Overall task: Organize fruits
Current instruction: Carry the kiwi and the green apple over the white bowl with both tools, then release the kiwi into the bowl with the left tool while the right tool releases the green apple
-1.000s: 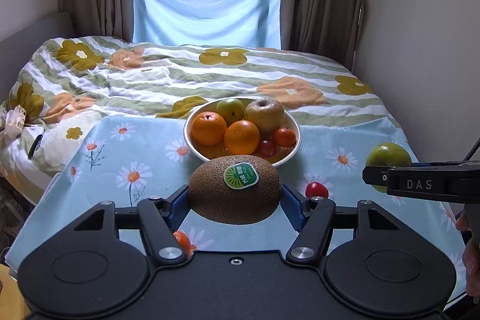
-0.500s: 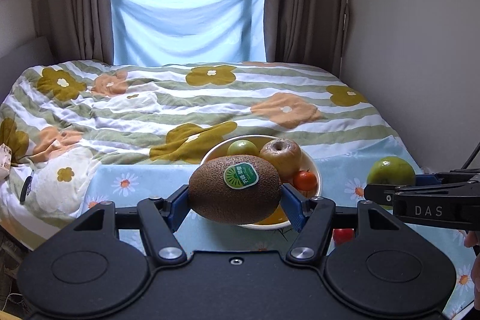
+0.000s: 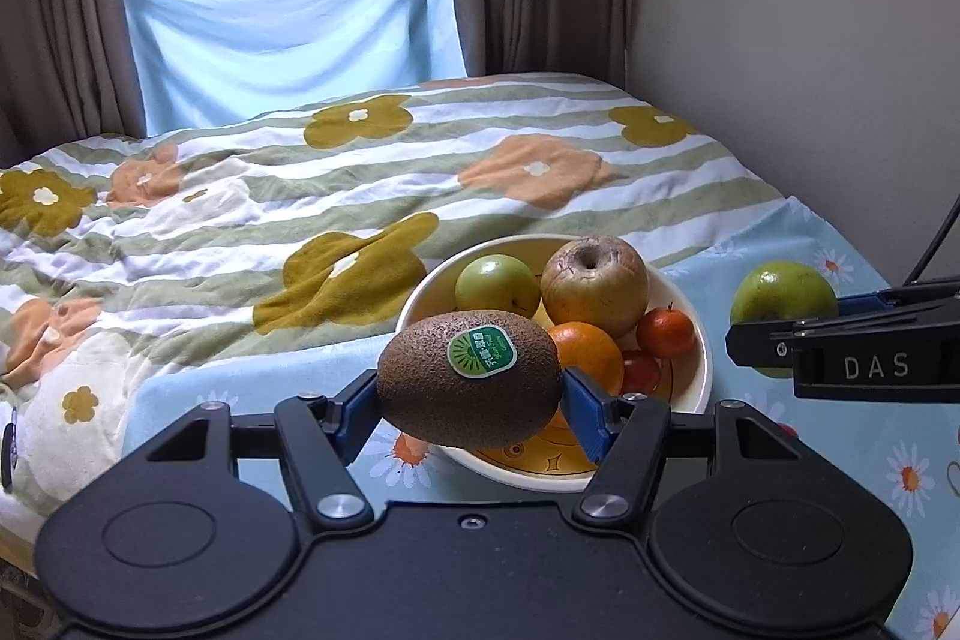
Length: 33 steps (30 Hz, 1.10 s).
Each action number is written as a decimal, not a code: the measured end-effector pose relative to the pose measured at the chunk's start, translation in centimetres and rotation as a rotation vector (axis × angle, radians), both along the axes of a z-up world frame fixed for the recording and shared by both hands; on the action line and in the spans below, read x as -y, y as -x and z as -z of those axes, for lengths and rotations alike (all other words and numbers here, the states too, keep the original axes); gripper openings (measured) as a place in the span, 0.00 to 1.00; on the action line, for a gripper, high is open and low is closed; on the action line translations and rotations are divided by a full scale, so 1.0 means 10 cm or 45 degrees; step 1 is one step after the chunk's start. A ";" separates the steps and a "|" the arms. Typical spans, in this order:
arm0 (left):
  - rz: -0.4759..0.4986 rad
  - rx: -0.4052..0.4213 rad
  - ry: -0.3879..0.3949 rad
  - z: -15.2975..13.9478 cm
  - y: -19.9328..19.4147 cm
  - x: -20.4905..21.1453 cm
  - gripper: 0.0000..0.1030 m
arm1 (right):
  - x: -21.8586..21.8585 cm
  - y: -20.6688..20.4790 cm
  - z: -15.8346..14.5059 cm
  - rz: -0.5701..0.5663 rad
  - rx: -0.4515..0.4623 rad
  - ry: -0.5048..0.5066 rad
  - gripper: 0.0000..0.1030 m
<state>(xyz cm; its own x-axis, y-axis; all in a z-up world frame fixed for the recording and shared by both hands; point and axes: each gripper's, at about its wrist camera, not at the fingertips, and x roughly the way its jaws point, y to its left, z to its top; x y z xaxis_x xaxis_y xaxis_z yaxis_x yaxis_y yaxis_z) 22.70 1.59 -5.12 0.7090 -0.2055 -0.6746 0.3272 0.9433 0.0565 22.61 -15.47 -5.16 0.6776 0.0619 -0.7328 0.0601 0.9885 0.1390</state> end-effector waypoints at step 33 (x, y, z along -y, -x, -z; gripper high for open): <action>0.155 -0.051 -0.040 0.22 -0.15 -0.16 0.98 | -0.06 -0.22 0.17 0.063 -0.042 0.002 0.64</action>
<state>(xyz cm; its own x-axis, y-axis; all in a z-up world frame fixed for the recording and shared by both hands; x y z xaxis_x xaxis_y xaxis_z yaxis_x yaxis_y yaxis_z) 24.22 3.21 -7.29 0.6523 -0.2667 -0.7095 0.4419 0.8943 0.0701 24.85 -14.90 -6.90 0.6551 0.0277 -0.7550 0.1138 0.9843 0.1349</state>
